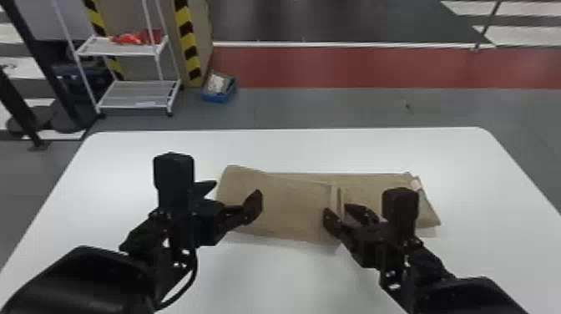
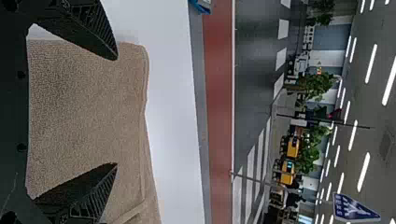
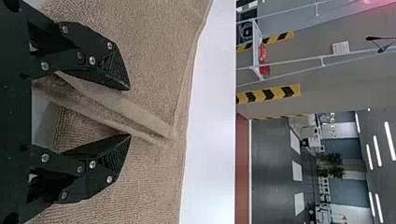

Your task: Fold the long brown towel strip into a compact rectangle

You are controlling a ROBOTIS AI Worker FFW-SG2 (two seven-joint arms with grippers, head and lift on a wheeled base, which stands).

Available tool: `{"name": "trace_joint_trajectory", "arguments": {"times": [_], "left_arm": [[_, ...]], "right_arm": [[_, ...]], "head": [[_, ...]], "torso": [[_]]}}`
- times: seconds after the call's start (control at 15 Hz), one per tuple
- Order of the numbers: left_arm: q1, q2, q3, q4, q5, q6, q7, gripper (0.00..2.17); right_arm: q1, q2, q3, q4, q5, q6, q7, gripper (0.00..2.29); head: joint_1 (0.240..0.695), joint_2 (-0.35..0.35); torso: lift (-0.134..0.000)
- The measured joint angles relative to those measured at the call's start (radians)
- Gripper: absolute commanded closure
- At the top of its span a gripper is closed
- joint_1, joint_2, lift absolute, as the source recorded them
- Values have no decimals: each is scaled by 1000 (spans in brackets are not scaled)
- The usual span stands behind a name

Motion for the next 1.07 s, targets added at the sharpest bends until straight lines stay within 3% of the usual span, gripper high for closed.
{"name": "trace_joint_trajectory", "arguments": {"times": [0.27, 0.4, 0.53, 0.67, 0.8, 0.93, 1.07], "left_arm": [[1, 0, 1, 0, 0, 0, 0, 73], [1, 1, 3, 0, 0, -1, 0, 76], [2, 1, 3, 1, 1, -6, 0, 76], [2, 0, 3, 2, 1, -9, 1, 76], [2, 0, 3, 3, 1, -9, 2, 76], [3, 1, 3, 4, 1, -9, 1, 76], [3, 1, 3, 4, 1, -11, 1, 76]], "right_arm": [[0, 0, 0, -6, 4, -5, 0, 623], [-4, 0, -1, -3, 5, -4, 0, 768], [-5, 0, -2, 1, 4, -3, 0, 772], [-6, 0, -3, 1, 1, -3, 0, 1055], [-5, 0, -3, 1, -3, -4, 0, 1058], [-3, 0, -3, 1, -6, -7, 0, 1298], [-1, 0, -3, -2, -10, -9, 0, 1298]], "head": [[695, -1], [695, -1], [695, -1], [695, -1], [695, -1], [695, 0], [695, 1]], "torso": [[-125], [-125], [-125], [-125], [-125], [-125], [-125]]}}
